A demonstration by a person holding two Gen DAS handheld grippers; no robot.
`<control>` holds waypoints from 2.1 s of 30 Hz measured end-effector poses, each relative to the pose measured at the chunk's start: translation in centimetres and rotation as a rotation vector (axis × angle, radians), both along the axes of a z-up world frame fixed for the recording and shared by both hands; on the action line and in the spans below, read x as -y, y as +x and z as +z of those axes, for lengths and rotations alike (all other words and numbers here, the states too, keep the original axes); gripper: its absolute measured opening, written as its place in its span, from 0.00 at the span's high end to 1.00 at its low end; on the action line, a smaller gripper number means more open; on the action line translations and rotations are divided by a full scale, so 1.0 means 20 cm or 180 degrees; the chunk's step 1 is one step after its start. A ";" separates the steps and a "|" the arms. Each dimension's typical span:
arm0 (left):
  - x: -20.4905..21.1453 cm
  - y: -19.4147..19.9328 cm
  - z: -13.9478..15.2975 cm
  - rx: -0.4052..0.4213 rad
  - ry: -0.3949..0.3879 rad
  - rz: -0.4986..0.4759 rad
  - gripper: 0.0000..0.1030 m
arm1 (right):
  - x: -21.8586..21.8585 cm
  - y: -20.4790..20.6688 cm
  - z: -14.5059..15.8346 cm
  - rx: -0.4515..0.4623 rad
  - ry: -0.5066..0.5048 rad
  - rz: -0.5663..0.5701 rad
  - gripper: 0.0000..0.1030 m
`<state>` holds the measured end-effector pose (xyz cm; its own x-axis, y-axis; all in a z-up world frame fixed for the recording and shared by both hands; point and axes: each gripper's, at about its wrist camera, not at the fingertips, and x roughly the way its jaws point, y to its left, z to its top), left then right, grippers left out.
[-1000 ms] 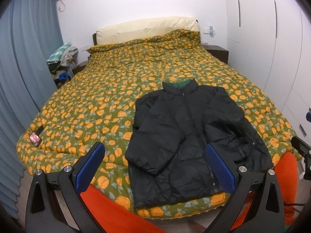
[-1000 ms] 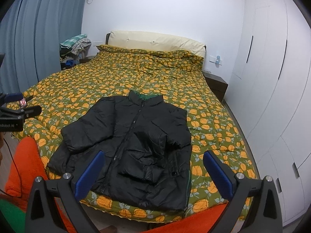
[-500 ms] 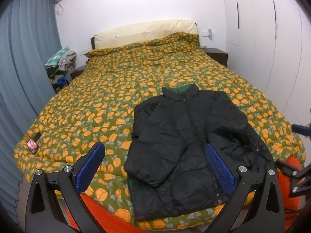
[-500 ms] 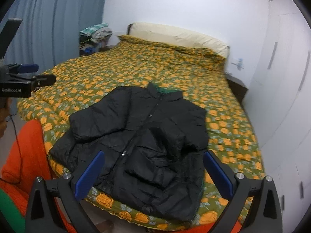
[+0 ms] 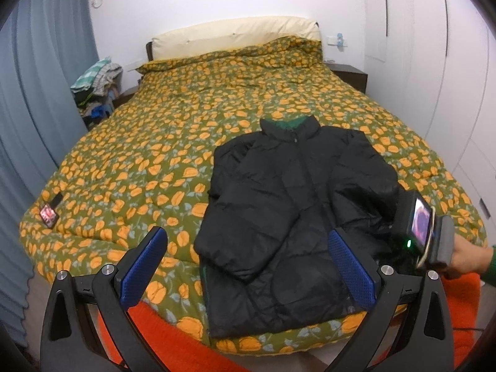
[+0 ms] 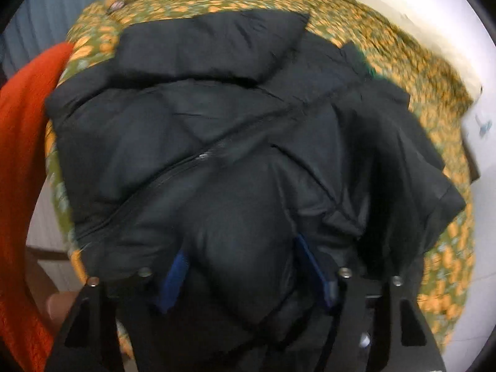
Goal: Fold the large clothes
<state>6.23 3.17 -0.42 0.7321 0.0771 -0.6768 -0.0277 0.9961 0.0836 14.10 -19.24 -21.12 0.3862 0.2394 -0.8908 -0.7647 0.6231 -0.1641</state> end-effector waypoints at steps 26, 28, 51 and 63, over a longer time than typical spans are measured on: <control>0.18 0.14 0.01 -0.0140 -0.0046 -0.0233 0.00 | 2.01 0.19 0.90 0.1268 0.1260 -0.3561 0.87; 0.19 0.15 0.00 -0.0158 -0.0023 -0.0243 0.00 | 2.20 0.23 0.76 0.1057 0.1320 -0.3842 0.87; 0.14 0.25 -0.17 -0.0406 -0.0027 -0.0075 0.00 | 2.52 0.04 0.23 0.0666 0.2209 -0.4287 0.64; -0.27 0.31 -0.33 -0.0473 -0.0118 0.0199 0.00 | 2.39 0.22 -0.13 0.0024 0.1510 -0.4609 0.67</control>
<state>12.34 8.49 -7.07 0.6184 0.0924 -0.7804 -0.0798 0.9953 0.0546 18.46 -66.94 -23.69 0.5362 -0.0828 -0.8400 0.5311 0.8066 0.2595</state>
